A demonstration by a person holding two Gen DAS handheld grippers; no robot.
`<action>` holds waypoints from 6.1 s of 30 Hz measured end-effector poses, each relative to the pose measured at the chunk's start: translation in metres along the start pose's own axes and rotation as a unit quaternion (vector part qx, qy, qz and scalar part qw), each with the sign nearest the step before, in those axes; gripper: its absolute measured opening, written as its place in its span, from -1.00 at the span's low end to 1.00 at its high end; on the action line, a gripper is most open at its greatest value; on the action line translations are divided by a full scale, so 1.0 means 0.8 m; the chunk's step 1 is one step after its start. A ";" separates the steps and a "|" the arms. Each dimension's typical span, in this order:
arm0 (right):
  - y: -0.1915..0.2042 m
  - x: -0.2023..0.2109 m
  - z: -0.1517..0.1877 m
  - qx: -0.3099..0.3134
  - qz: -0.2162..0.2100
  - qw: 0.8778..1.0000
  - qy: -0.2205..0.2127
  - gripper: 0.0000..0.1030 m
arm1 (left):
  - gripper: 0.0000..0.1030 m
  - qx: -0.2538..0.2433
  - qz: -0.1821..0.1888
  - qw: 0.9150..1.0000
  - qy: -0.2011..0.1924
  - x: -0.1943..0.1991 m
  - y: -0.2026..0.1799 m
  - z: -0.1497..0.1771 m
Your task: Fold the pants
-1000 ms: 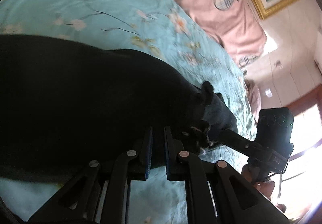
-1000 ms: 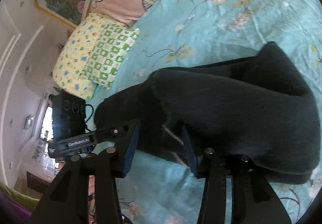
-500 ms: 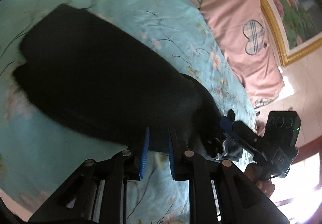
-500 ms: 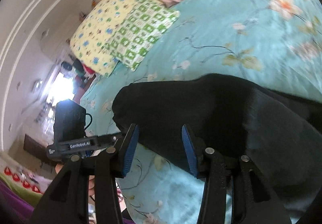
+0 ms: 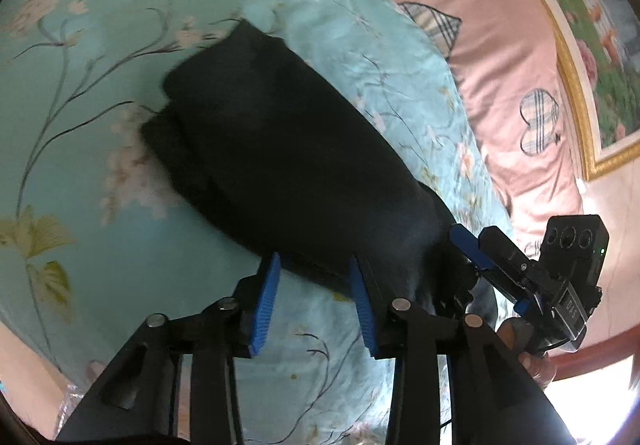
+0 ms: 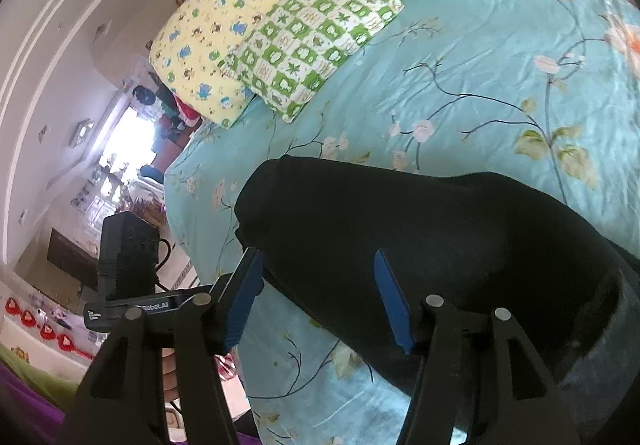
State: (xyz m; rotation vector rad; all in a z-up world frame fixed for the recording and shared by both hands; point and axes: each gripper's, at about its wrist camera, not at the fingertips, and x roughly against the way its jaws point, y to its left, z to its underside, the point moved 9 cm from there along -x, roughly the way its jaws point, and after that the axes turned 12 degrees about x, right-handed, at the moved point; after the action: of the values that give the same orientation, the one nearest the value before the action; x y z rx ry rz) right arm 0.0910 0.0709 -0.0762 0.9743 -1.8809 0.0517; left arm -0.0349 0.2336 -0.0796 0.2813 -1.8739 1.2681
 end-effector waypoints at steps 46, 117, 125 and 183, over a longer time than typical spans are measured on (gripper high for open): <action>0.023 -0.230 -0.091 0.169 -0.070 0.956 0.231 -0.21 | -0.27 0.143 -0.030 0.989 -0.019 -0.025 0.053 -0.060; -0.178 0.212 0.041 -0.087 -0.022 0.981 -0.174 -0.76 | -0.78 -0.252 -0.016 0.965 0.074 -0.147 -0.328 0.212; -0.200 0.224 0.067 -0.107 -0.005 0.979 -0.176 -0.77 | -0.76 -0.301 -0.036 0.950 0.071 -0.176 -0.330 0.239; -0.150 0.271 0.149 -0.144 0.289 0.939 -0.115 0.70 | 0.46 -0.266 0.005 0.962 0.057 -0.129 -0.255 0.101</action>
State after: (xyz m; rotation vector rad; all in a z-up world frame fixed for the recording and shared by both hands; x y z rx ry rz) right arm 0.0364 -0.1910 -0.0130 0.2119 -2.2598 0.0096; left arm 0.1089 0.0437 -0.0324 -0.0870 -2.0308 0.7252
